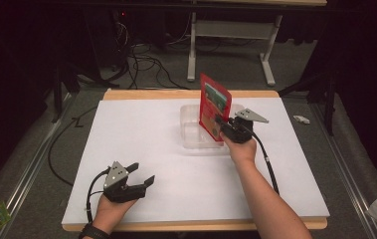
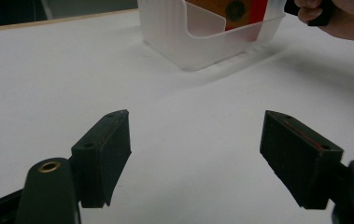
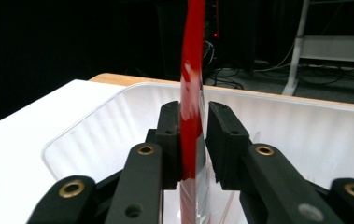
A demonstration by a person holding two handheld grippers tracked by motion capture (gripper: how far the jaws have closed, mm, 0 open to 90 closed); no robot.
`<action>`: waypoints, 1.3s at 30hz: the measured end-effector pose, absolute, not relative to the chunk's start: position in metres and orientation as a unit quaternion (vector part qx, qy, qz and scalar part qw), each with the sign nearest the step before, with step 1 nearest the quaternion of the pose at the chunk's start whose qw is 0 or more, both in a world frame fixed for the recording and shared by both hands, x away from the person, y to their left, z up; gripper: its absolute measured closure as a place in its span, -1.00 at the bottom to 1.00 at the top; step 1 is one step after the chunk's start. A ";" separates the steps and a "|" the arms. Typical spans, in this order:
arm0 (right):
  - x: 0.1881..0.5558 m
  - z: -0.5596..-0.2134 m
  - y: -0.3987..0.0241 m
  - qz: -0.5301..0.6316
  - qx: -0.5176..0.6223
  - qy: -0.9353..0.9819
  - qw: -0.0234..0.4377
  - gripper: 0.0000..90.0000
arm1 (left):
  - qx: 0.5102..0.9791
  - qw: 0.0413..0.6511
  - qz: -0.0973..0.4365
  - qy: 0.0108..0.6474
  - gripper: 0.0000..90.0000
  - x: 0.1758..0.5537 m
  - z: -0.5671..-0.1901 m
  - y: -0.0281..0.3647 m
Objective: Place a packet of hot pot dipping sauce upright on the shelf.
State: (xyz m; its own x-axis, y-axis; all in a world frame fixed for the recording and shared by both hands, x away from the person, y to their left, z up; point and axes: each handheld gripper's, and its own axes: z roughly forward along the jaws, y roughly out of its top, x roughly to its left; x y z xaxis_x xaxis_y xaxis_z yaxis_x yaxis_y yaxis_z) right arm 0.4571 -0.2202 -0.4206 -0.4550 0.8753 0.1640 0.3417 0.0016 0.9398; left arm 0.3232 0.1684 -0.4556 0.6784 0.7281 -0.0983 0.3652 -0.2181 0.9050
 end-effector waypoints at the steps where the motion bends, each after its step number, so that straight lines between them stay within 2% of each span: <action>1: 0.457 -0.421 -0.221 0.537 0.459 0.664 0.245 0.62 | 0.760 0.511 0.177 0.360 -0.45 0.323 -0.456 0.168; 11: 0.459 -0.423 -0.220 0.527 0.458 0.678 0.231 0.18 | 0.761 0.510 0.177 0.360 -0.45 0.323 -0.456 0.168; 20: 0.457 -0.422 -0.221 0.517 0.451 0.686 0.241 -0.20 | 0.762 0.508 0.176 0.360 -0.45 0.324 -0.456 0.169; 27: 0.451 -0.416 -0.222 0.501 0.441 0.703 0.245 -0.59 | 0.762 0.509 0.173 0.362 -0.45 0.325 -0.457 0.168; 32: 0.443 -0.411 -0.223 0.483 0.452 0.712 0.234 -0.64 | 0.759 0.512 0.166 0.366 -0.45 0.324 -0.456 0.168; 39: 0.418 -0.398 -0.233 0.497 0.432 0.712 0.243 -0.65 | 0.759 0.511 0.166 0.368 -0.46 0.324 -0.456 0.167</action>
